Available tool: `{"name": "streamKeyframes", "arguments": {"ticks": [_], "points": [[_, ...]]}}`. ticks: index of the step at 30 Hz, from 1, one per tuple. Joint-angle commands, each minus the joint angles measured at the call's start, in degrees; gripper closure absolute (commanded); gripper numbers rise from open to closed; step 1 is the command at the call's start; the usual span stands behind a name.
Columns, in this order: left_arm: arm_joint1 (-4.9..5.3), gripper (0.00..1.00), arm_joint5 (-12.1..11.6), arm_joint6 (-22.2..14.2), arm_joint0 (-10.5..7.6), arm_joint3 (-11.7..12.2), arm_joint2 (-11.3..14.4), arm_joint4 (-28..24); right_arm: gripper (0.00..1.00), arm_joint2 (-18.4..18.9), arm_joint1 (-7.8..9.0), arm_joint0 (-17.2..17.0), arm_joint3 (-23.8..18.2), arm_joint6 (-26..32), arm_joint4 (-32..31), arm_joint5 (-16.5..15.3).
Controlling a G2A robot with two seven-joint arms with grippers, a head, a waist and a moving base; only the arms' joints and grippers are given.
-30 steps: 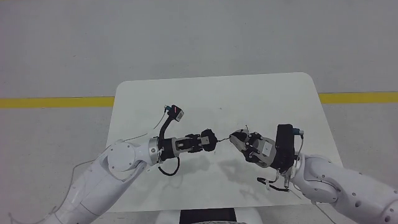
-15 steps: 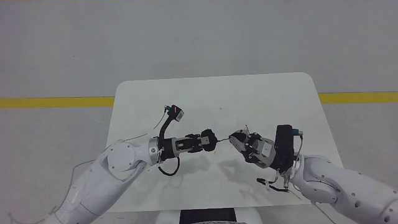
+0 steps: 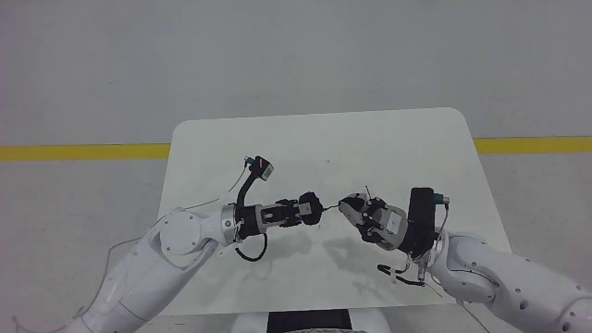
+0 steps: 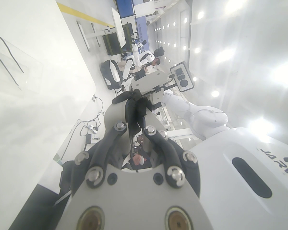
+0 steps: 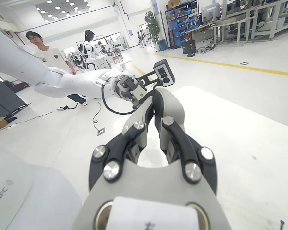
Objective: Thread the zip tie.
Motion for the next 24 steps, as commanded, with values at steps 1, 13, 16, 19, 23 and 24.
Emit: {"name": "streamKeyframes", "arguments": {"ticks": [1,13,16,19,23,24], "points": [[0.0,1.0,0.0,0.0,0.0,0.0,0.0,0.0,1.0,-0.1,-0.21,0.0,0.4,0.0,0.2,0.0],[0.0,1.0,0.0,0.0,0.0,0.0,0.0,0.0,1.0,-0.8,-1.22,-0.5,1.5,-2.0,1.5,0.0],[0.0,1.0,0.0,0.0,0.0,0.0,0.0,0.0,1.0,-1.3,-1.46,-0.4,1.8,-3.2,1.7,0.0],[0.0,1.0,0.0,0.0,0.0,0.0,0.0,0.0,1.0,-1.8,-1.64,-0.3,2.0,-4.4,1.9,0.0],[0.0,1.0,0.0,0.0,0.0,0.0,0.0,0.0,1.0,-2.5,-1.79,0.0,2.4,-5.6,2.3,0.0],[0.0,1.0,0.0,0.0,0.0,0.0,0.0,0.0,1.0,-2.7,-1.82,0.0,2.5,-5.8,2.5,0.0]]}}
